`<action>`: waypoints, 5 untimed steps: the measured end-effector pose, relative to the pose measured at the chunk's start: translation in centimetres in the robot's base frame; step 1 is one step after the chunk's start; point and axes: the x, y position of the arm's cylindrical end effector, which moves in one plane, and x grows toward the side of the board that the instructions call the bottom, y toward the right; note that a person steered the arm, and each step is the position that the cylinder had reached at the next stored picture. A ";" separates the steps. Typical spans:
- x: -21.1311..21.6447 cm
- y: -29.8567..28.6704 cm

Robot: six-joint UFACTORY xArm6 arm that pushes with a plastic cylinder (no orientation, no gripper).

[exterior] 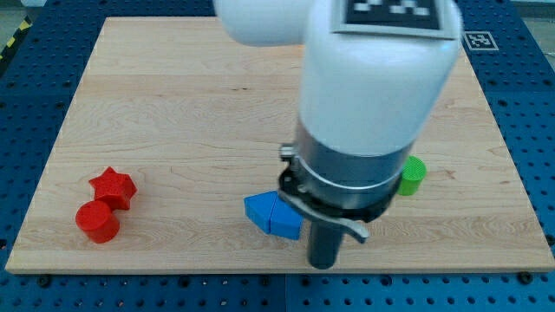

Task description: Move the blue cube up a bit

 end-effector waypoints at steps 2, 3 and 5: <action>0.0 -1.6; -0.6 -2.3; -3.5 -2.3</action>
